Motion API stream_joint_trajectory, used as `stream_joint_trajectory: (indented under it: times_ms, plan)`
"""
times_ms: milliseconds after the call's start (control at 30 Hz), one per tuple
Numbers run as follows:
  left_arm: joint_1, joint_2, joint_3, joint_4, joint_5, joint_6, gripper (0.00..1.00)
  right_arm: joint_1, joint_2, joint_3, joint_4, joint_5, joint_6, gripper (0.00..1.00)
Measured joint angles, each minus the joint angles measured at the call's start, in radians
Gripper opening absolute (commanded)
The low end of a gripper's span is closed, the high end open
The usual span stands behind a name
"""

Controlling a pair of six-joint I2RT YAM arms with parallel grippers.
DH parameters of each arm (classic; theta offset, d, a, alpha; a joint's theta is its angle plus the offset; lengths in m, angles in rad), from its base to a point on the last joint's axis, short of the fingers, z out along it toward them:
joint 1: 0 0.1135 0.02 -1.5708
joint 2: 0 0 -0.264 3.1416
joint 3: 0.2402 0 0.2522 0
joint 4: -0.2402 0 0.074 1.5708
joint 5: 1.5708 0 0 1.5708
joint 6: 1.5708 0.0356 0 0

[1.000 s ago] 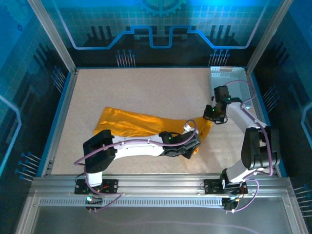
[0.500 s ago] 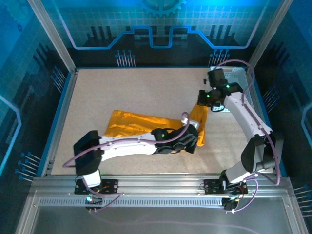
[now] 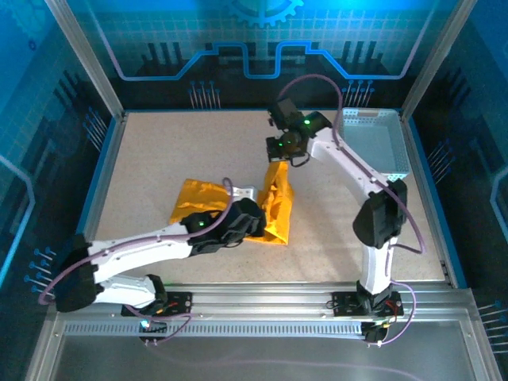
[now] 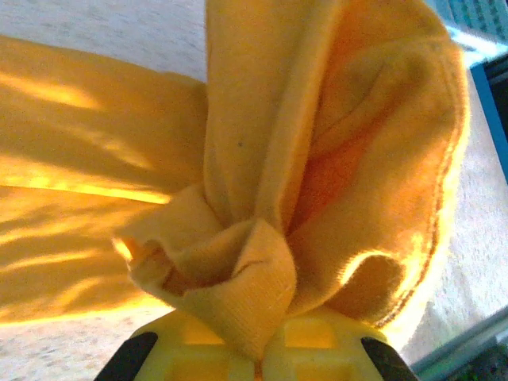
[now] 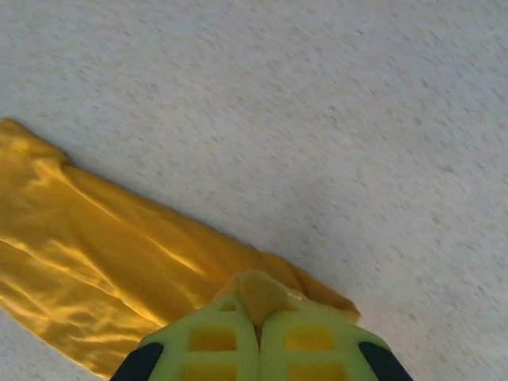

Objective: Fold the inside-out t-shirt

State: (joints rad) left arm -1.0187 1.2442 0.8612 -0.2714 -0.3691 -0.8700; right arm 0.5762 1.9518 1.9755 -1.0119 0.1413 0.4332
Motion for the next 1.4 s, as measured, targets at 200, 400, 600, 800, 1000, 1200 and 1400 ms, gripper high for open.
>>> stream_joint_trajectory:
  times_ms: [200, 400, 600, 800, 1000, 1200, 1400]
  plan:
    - [0.103, -0.174, -0.132, -0.005, -0.001, -0.035, 0.07, 0.074, 0.175, 0.24, -0.064, 0.024, 0.004, 0.0]
    - [0.176, -0.264, -0.192, -0.036, 0.007, -0.047, 0.08, 0.131, 0.349, 0.459, -0.127, 0.037, -0.001, 0.0]
    - [0.248, -0.361, -0.236, -0.076, 0.01, -0.047, 0.08, 0.181, 0.623, 0.958, -0.275, 0.034, -0.013, 0.0]
    - [0.303, -0.424, -0.255, -0.13, 0.011, -0.04, 0.08, 0.196, 0.694, 1.086, -0.346, 0.027, -0.019, 0.0]
    - [0.362, -0.476, -0.255, -0.174, 0.01, -0.009, 0.09, 0.198, 0.709, 1.122, -0.337, -0.024, -0.047, 0.0]
    - [0.439, -0.497, -0.259, -0.205, 0.011, 0.015, 0.1, 0.204, 0.727, 1.127, -0.269, -0.092, -0.066, 0.0]
    - [0.488, -0.538, -0.301, -0.222, 0.006, 0.016, 0.17, 0.205, 0.784, 1.128, -0.18, -0.177, -0.069, 0.0]
